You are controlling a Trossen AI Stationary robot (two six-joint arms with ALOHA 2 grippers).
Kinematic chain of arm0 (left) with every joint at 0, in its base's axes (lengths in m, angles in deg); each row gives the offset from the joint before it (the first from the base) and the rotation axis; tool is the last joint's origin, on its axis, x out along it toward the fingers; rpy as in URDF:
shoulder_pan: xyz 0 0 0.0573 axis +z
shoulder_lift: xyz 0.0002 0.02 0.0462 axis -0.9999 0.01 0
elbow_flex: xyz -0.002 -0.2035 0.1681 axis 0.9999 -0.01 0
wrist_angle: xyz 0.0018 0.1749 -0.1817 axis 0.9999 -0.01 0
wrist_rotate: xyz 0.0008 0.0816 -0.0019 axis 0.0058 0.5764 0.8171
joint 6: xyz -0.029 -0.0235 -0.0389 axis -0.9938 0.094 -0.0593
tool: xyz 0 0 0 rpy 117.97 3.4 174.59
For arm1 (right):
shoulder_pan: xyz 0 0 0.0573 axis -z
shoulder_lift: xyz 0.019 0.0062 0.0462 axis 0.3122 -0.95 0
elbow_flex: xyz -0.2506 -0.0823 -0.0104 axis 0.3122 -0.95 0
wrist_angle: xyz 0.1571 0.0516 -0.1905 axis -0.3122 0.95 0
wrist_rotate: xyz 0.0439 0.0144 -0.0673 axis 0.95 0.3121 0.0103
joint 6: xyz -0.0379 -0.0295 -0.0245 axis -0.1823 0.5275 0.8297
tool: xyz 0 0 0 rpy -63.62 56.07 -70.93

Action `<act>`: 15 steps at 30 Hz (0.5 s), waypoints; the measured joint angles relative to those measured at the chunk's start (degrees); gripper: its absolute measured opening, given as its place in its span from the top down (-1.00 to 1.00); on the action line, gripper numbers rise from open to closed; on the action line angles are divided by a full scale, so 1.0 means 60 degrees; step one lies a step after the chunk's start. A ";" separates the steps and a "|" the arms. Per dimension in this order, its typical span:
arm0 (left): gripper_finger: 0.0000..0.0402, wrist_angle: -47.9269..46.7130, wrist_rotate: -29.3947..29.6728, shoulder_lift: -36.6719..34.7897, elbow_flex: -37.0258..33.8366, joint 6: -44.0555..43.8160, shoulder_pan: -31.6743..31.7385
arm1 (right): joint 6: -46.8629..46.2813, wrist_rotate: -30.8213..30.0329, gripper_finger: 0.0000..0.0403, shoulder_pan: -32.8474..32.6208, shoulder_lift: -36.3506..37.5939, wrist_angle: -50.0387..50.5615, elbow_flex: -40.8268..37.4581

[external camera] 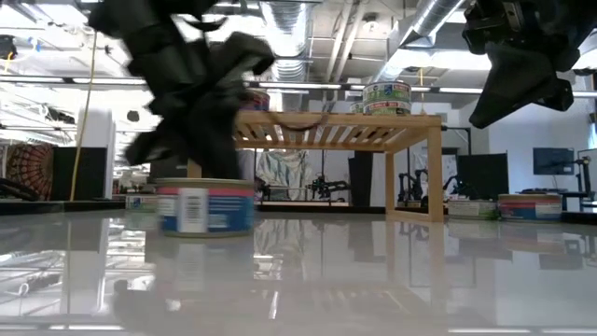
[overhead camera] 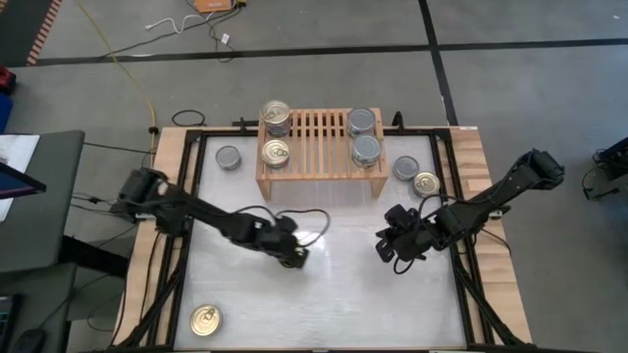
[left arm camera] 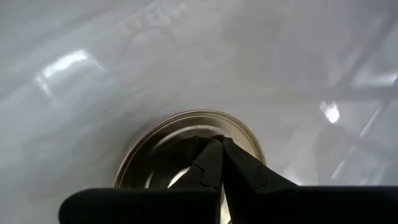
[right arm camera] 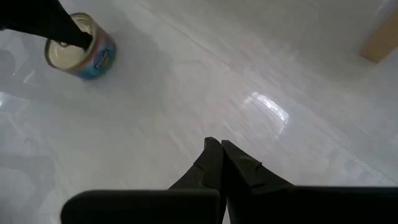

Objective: Stack canned seafood by type on shelf
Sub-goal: Stack the blue-pink tuna can on top of the other blue tuna-pink can on the shelf

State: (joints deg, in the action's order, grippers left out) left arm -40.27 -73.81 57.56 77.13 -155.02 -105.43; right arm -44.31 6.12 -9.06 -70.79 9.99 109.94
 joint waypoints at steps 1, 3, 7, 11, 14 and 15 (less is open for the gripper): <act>1.00 -0.0011 -0.0129 0.0222 0.0360 0.0574 0.0063 | 0.0094 0.0089 0.86 0.0000 0.0000 -0.0005 0.0000; 1.00 -0.0121 -0.0349 0.0610 0.1032 0.1616 0.0184 | 0.0173 0.0206 0.86 -0.0006 0.0000 -0.0014 0.0000; 1.00 -0.0113 -0.0347 0.0743 0.2001 0.2791 0.0406 | 0.0191 0.0235 0.86 -0.0007 0.0000 -0.0013 0.0000; 1.00 -0.0401 -0.0265 0.0380 0.2448 0.3424 0.0611 | 0.0191 0.0235 0.86 -0.0007 0.0000 -0.0003 0.0000; 1.00 -0.0898 -0.0174 -0.0145 0.2459 0.3365 0.0652 | 0.0188 0.0235 0.86 -0.0007 0.0000 -0.0004 0.0000; 1.00 -0.1113 -0.0082 -0.0352 0.2466 0.3268 0.0651 | 0.0188 0.0235 0.86 -0.0007 0.0000 -0.0021 0.0000</act>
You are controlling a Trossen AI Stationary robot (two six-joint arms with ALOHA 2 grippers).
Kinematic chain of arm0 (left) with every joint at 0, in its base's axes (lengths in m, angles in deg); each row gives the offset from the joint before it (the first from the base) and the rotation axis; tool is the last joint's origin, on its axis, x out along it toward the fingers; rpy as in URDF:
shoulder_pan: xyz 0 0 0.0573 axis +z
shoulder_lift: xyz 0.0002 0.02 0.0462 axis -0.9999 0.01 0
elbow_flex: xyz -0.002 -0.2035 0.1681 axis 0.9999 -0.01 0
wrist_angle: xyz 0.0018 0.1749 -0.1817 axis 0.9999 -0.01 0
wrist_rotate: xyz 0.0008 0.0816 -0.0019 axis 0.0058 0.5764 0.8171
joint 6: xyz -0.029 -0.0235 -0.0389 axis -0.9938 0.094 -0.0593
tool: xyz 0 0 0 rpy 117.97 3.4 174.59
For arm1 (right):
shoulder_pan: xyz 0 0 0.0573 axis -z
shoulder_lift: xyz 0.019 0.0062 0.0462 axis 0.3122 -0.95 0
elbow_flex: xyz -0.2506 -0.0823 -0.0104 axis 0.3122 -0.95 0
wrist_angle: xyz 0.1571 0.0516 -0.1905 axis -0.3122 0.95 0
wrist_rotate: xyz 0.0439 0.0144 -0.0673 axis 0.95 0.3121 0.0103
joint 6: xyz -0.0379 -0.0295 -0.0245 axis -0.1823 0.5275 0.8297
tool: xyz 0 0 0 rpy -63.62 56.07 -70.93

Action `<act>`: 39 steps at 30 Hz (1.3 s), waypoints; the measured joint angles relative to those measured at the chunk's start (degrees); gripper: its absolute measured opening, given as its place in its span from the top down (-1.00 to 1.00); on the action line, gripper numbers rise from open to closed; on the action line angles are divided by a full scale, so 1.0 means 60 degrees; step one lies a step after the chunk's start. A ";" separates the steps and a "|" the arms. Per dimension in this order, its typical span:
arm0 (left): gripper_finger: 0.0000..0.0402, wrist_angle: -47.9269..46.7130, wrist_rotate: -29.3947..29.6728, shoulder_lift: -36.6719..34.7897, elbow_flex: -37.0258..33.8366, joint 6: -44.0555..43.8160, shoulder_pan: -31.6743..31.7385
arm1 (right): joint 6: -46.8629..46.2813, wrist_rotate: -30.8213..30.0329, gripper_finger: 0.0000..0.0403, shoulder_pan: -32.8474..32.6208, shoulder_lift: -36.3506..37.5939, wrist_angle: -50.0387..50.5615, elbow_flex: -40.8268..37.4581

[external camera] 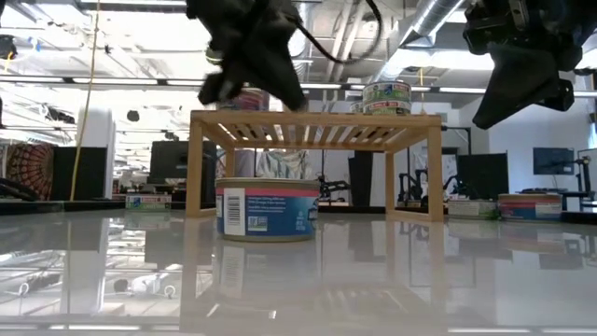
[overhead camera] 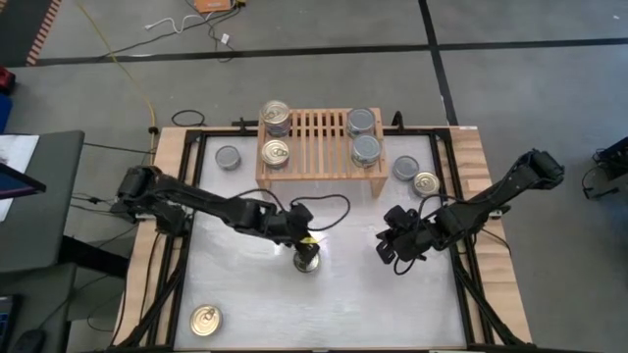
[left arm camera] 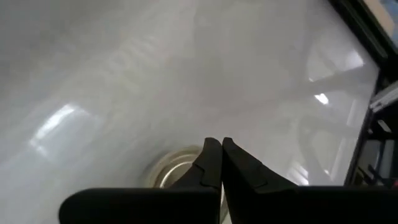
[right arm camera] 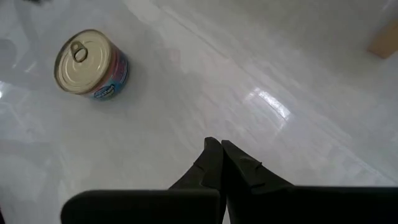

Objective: Stack canned seafood by type on shelf
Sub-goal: Stack the blue-pink tuna can on top of the other blue tuna-pink can on the shelf

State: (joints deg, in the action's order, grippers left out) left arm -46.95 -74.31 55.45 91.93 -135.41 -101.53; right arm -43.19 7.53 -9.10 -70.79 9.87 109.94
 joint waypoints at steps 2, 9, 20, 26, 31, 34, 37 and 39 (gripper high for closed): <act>1.00 -0.0664 0.0443 -0.0417 0.0001 -0.0284 -0.0109 | 0.0000 0.0000 0.86 0.0000 -0.0001 -0.0140 0.0000; 1.00 -0.3448 0.1903 -0.1358 -0.0023 -0.2154 -0.1116 | 0.0036 -0.0109 0.86 0.0007 -0.0040 -0.1083 0.0000; 1.00 -0.0225 0.1857 -0.2672 -0.3470 -0.3684 -0.2192 | 0.0400 -0.0117 0.86 0.0133 -0.1029 -0.3407 -0.0040; 1.00 0.1567 0.1132 -0.2310 -0.4203 -0.3053 -0.2256 | 0.0492 -0.0073 0.86 0.0645 -0.2843 -0.5187 0.0097; 1.00 0.1612 0.0288 -0.1767 -0.4207 -0.2373 -0.2066 | 0.0471 0.0075 0.88 0.1025 -0.4007 -0.5419 0.0794; 1.00 0.1595 0.0056 -0.1568 -0.4211 -0.1849 -0.1901 | 0.0881 0.0303 0.91 0.1204 -0.4532 -0.5400 0.1390; 1.00 0.1688 -0.0107 -0.1585 -0.4205 -0.1205 -0.1696 | 0.0939 0.0416 0.91 0.1408 -0.4965 -0.5365 0.1920; 1.00 0.1632 -0.0107 -0.1592 -0.4203 -0.0681 -0.1566 | 0.0856 0.0426 0.89 0.1527 -0.5223 -0.5331 0.2207</act>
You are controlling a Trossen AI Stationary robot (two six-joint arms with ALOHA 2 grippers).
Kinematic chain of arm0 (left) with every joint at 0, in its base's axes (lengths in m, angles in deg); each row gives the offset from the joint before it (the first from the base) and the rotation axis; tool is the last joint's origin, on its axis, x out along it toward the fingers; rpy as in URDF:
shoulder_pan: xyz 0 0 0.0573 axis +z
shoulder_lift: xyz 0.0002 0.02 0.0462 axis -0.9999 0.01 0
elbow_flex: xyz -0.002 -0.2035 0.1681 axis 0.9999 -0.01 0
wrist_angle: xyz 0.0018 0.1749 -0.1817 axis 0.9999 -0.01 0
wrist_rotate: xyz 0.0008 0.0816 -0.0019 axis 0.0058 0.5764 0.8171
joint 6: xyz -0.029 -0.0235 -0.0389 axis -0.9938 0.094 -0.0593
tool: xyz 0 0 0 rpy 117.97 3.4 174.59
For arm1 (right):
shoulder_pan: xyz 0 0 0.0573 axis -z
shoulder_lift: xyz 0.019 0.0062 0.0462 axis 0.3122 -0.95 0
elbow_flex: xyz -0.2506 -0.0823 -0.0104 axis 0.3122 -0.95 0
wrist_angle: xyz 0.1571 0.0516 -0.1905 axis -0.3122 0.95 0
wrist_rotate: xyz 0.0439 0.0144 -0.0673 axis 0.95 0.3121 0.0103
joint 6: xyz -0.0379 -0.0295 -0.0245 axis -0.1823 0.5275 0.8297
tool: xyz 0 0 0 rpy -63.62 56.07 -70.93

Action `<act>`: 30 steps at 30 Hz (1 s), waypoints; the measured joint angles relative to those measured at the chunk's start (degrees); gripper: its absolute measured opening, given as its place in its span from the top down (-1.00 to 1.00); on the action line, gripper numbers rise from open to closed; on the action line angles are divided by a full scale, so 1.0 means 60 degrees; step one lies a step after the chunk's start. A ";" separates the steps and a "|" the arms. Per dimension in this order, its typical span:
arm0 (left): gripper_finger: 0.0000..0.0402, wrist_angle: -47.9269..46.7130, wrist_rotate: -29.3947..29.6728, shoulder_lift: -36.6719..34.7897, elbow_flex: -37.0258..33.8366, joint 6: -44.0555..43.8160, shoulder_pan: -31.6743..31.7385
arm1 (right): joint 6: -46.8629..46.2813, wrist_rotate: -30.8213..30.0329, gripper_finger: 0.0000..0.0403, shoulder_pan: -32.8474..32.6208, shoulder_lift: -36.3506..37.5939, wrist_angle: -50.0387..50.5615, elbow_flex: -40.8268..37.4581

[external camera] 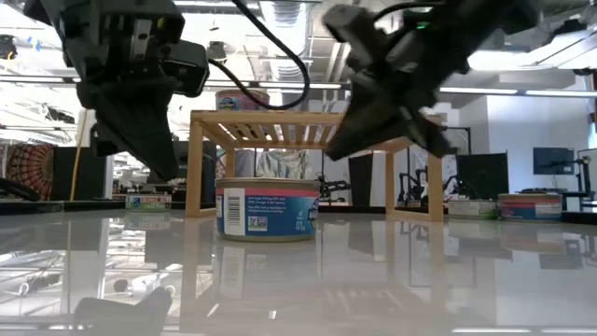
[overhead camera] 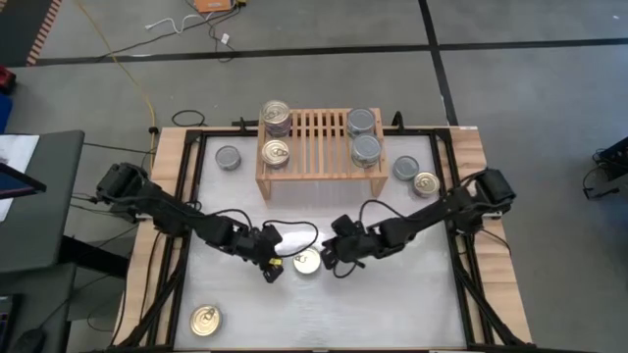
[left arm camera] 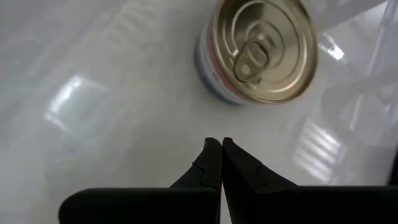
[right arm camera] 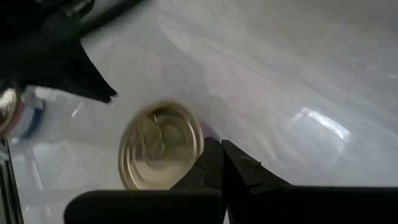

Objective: Stack canned seafood by type on shelf
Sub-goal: Stack the blue-pink tuna can on top of the other blue tuna-pink can on the shelf

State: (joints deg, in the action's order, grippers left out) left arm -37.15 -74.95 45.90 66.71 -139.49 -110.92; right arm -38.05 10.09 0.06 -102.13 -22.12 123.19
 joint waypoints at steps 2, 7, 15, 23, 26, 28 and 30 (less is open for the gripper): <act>1.00 -0.0008 -0.0004 -0.0009 0.0000 0.0527 0.0136 | -0.0002 0.0004 0.88 0.0078 -0.0161 0.0095 0.0233; 1.00 -0.0002 -0.0004 -0.0018 -0.0001 0.1382 0.0409 | -0.0242 0.0038 0.89 0.0195 -0.0292 0.0781 0.0666; 1.00 0.0936 -0.0149 -0.0018 -0.0003 0.2262 0.0239 | -0.1007 0.0336 0.90 0.0254 -0.0579 0.1072 0.0729; 1.00 0.1869 -0.0161 0.0708 0.0000 0.2000 -0.0183 | -0.1104 0.0346 0.90 0.0263 -0.0788 0.0974 0.0724; 1.00 0.2250 -0.0231 0.1147 0.0112 0.1724 -0.0423 | -0.0962 0.0346 0.89 0.0369 -0.0802 0.0818 0.0718; 1.00 0.2228 -0.0201 0.1268 0.0208 0.1592 -0.0485 | -0.0898 0.0333 0.89 0.0378 -0.0870 0.0504 0.0722; 1.00 0.2262 -0.0155 0.1258 0.0229 0.1601 -0.0469 | -0.0702 0.0335 0.89 0.0362 -0.0971 0.0282 0.0711</act>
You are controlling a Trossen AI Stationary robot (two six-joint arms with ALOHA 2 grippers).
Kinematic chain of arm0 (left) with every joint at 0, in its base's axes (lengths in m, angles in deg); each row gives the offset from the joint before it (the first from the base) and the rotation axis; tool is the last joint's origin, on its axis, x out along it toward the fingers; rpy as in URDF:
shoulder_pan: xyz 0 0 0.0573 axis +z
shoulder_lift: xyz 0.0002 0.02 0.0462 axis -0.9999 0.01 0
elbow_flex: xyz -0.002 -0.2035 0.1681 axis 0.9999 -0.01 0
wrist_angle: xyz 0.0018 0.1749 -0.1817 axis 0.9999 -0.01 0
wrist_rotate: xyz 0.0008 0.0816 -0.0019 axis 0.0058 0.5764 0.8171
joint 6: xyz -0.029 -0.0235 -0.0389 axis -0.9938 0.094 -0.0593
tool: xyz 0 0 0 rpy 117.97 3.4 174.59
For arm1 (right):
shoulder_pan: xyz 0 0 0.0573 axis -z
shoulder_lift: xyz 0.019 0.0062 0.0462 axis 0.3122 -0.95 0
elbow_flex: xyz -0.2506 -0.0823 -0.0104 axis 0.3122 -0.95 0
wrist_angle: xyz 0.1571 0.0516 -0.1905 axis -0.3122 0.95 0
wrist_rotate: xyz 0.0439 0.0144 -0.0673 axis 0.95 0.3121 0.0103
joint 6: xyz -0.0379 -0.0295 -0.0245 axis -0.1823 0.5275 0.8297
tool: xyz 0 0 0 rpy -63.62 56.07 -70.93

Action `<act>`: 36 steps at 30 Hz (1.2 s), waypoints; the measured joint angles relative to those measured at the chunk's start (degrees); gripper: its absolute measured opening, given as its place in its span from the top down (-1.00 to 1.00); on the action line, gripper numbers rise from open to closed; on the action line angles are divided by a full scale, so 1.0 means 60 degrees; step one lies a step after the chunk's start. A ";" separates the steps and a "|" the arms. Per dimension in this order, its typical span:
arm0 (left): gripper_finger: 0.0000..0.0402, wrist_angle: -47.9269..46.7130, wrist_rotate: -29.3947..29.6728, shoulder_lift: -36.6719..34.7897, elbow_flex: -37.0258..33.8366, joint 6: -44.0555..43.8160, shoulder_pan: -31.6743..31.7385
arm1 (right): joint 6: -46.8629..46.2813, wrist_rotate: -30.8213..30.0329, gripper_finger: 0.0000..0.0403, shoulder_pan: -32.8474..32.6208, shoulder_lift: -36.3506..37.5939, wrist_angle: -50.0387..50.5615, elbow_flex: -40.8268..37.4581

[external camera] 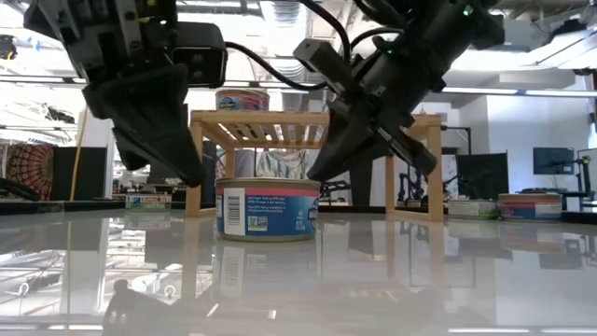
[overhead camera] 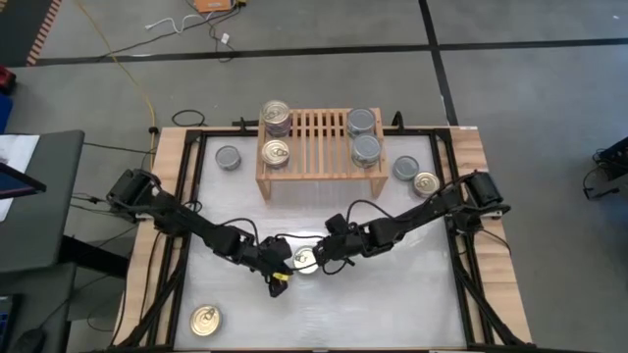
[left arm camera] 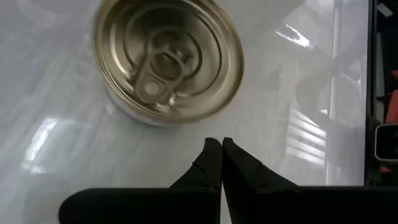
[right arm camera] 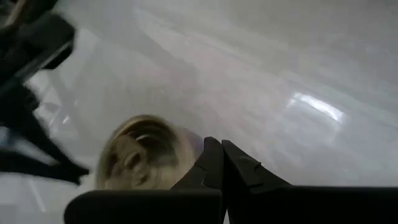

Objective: Stack canned seafood by type on shelf
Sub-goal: Stack the blue-pink tuna can on top of the other blue tuna-pink can on the shelf

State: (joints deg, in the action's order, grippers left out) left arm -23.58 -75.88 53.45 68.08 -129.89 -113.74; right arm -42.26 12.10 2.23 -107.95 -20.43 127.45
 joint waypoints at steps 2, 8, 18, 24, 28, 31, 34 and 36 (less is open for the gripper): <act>1.00 0.0009 0.0005 -0.0003 0.0007 0.0006 0.0096 | 0.0024 0.0005 0.89 -0.0010 -0.0092 -0.0208 0.0018; 1.00 -0.0027 0.0022 -0.0001 0.0007 0.0751 0.0410 | 0.0014 0.0120 0.89 -0.0015 -0.0210 -0.0436 0.0000; 1.00 -0.0716 0.0302 -0.0015 0.0007 0.1088 0.0911 | -0.0648 0.0721 0.89 -0.0468 -0.0210 -0.0413 0.0000; 1.00 -0.0823 0.1326 -0.0005 0.0007 0.0926 0.1012 | -0.1021 0.1962 0.89 -0.0727 -0.0216 -0.0887 0.0000; 1.00 -0.0904 0.1455 -0.0085 0.0007 0.0969 0.1016 | -0.0912 0.1960 0.89 -0.0918 -0.0160 -0.0977 0.0004; 1.00 -0.1172 0.1495 -0.0340 0.0007 0.0973 0.1058 | -0.0897 0.1945 0.89 -0.0916 -0.0082 -0.0881 0.0004; 1.00 -0.1647 0.1560 -0.0764 0.0007 0.0969 0.1168 | -0.0878 0.1919 0.89 -0.0838 -0.0024 -0.0872 0.0015; 1.00 -0.2068 0.1583 -0.1096 0.0007 0.0913 0.1271 | -0.0764 0.1920 0.89 -0.0776 0.0071 -0.0611 0.0015</act>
State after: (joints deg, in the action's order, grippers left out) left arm -35.99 -66.38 46.87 68.13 -124.41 -106.11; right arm -46.84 23.62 -2.42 -107.53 -24.09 127.54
